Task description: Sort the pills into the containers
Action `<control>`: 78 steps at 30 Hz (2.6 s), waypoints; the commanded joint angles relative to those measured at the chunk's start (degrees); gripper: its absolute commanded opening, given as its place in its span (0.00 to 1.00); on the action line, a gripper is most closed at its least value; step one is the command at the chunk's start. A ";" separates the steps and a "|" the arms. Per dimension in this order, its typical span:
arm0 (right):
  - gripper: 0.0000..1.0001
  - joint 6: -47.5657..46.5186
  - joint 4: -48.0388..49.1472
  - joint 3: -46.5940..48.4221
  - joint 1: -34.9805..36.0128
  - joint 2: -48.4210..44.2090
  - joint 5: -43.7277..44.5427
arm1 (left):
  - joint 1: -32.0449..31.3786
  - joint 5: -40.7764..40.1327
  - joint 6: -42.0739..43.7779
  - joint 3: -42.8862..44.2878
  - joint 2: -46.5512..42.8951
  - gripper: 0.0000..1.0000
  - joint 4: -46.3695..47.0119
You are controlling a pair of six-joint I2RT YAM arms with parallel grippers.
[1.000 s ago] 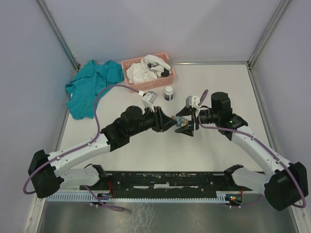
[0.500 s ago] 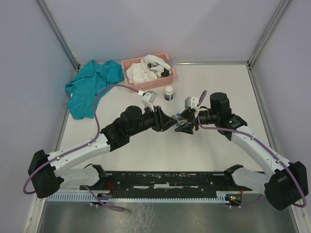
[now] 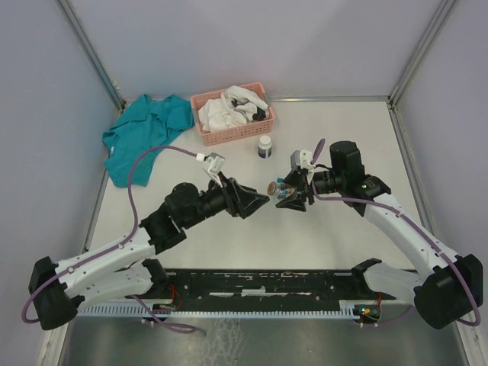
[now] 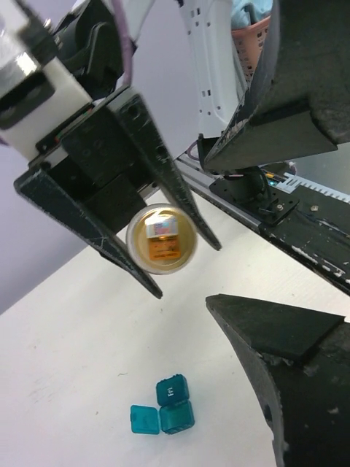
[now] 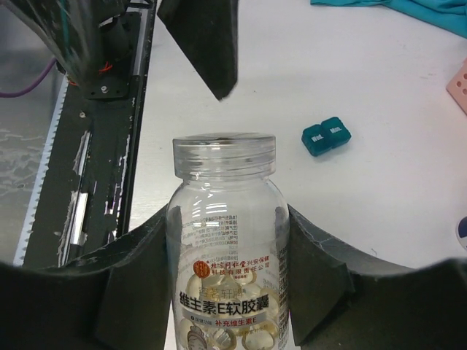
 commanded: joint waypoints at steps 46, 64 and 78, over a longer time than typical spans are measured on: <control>0.01 -47.81 -41.37 10.67 -8.51 7.39 -8.94 | -0.25 15.99 38.48 -19.74 9.78 0.99 55.36; 0.01 -48.22 -41.98 10.46 -8.52 4.60 -12.50 | -0.40 13.02 37.18 -25.62 3.80 0.99 57.11; 0.03 -46.78 -39.55 9.51 -8.51 4.67 -9.80 | -2.07 17.36 49.75 -14.32 15.45 0.81 52.11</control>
